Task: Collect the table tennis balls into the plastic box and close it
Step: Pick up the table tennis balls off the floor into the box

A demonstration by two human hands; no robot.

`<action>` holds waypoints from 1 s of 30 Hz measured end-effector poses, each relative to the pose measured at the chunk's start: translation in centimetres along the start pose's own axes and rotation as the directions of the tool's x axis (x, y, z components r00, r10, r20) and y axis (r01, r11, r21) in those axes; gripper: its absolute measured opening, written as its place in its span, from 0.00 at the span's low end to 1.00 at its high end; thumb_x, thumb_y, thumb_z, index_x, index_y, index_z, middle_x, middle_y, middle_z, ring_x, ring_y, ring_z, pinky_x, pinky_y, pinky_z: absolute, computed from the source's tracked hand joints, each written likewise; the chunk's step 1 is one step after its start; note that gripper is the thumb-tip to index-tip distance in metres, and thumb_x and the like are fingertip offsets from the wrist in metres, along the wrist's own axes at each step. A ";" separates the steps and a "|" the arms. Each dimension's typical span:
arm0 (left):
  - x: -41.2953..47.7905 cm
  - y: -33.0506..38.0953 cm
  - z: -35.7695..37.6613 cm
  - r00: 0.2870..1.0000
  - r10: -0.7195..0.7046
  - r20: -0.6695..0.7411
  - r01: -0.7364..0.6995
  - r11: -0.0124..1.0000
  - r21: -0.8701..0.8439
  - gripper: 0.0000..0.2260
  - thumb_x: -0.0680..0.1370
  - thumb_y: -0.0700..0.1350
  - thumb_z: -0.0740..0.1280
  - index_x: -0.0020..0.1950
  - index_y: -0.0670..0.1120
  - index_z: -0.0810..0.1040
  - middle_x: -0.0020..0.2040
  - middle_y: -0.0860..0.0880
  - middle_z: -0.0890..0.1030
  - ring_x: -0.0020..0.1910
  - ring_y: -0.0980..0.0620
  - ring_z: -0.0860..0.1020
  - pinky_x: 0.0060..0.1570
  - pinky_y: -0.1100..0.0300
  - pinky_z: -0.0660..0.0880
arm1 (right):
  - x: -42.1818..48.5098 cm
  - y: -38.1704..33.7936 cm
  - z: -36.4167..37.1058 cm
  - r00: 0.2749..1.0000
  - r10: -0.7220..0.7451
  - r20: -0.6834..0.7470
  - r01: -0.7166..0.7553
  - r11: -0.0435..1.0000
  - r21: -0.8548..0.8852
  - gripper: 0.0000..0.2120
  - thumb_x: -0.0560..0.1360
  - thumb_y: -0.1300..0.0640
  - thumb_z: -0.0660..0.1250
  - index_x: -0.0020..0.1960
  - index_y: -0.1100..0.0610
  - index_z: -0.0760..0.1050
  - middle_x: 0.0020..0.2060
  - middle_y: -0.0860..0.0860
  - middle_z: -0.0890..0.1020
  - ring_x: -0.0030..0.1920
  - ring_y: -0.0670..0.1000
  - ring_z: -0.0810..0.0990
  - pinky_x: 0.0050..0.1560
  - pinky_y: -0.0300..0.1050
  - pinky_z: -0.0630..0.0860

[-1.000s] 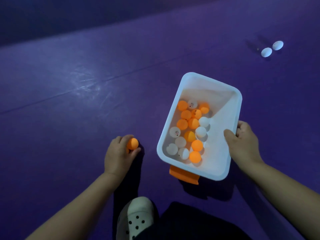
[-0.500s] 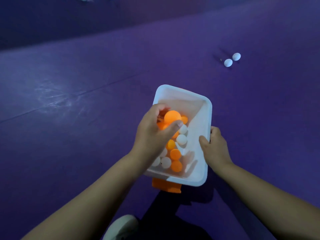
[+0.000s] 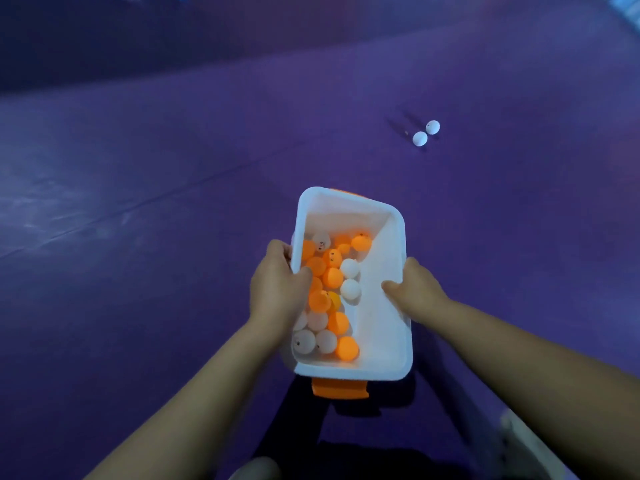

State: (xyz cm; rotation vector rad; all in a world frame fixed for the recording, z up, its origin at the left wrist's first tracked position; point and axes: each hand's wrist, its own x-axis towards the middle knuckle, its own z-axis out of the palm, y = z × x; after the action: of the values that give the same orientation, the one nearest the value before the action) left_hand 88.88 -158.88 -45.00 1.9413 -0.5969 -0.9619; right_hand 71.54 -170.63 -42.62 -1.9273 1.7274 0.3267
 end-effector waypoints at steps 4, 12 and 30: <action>0.8 0.5 -0.4 1.000 -0.019 0.000 0.018 0.995 -0.101 0.07 0.72 0.43 0.67 0.46 0.46 0.70 0.39 0.50 0.78 0.35 0.55 0.75 0.30 0.60 0.68 | 1.2 -1.1 -0.8 0.999 -0.024 0.045 0.026 0.999 -0.047 0.13 0.73 0.55 0.64 0.55 0.58 0.72 0.48 0.54 0.80 0.45 0.55 0.79 0.40 0.45 0.73; 3.5 2.9 -0.7 0.996 -0.084 -0.031 0.071 0.948 -0.310 0.06 0.71 0.38 0.65 0.45 0.45 0.71 0.40 0.48 0.77 0.37 0.51 0.75 0.37 0.50 0.75 | 5.8 -5.9 -6.2 0.952 -0.096 0.292 0.140 0.981 -0.134 0.03 0.75 0.60 0.64 0.48 0.59 0.73 0.35 0.52 0.79 0.29 0.47 0.77 0.29 0.36 0.71; 16.5 9.3 2.1 0.994 -0.087 -0.064 0.056 0.921 -0.385 0.07 0.72 0.36 0.66 0.46 0.45 0.71 0.41 0.48 0.78 0.36 0.56 0.75 0.29 0.64 0.74 | 20.6 -8.2 -12.2 0.938 -0.287 0.192 0.209 0.914 0.347 0.08 0.78 0.59 0.62 0.46 0.63 0.76 0.36 0.52 0.81 0.31 0.44 0.78 0.33 0.36 0.77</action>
State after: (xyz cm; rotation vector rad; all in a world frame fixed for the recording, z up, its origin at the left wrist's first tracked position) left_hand 96.55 -176.35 -44.18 1.6482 -0.2660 -0.9604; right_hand 80.70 -194.20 -41.17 -1.7598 1.2707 0.1602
